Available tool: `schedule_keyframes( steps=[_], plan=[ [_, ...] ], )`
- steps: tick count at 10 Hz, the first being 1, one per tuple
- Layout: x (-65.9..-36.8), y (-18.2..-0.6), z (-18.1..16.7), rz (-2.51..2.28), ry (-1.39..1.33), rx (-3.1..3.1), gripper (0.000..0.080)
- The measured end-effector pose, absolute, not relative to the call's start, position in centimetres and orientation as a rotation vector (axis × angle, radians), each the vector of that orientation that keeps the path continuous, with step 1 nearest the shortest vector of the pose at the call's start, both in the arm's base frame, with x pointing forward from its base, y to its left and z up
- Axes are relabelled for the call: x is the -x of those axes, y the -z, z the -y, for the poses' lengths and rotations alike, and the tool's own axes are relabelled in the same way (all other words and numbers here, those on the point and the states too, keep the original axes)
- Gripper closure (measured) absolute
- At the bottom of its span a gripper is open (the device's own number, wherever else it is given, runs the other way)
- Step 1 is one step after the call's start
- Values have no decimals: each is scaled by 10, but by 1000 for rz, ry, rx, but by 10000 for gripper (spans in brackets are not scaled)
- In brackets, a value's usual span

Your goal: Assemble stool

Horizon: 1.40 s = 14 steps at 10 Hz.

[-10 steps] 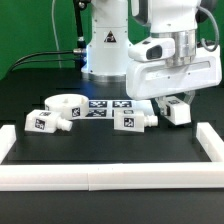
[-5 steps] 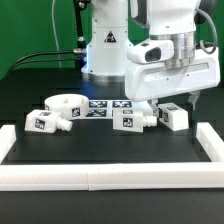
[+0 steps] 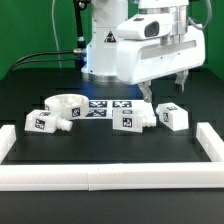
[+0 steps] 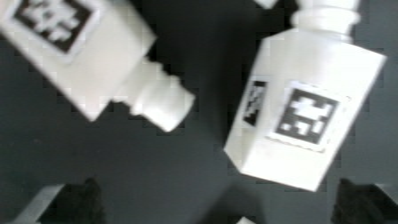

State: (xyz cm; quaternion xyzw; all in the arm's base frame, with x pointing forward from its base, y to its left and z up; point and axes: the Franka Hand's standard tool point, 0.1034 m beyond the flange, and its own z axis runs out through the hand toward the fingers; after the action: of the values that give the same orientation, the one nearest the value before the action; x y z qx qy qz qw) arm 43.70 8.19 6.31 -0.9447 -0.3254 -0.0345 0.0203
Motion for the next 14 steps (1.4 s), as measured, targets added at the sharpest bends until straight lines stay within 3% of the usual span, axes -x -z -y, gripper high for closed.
schedule_keyframes(
  steps=[3, 6, 11, 14],
  plan=[
    [-436, -61, -81, 1029, 99, 2924, 151],
    [-433, -50, -53, 1386, 70, 2791, 151],
    [-432, -46, -49, 1485, 59, 2744, 151],
    [-440, -30, -22, 1825, 48, 2542, 151]
  ],
)
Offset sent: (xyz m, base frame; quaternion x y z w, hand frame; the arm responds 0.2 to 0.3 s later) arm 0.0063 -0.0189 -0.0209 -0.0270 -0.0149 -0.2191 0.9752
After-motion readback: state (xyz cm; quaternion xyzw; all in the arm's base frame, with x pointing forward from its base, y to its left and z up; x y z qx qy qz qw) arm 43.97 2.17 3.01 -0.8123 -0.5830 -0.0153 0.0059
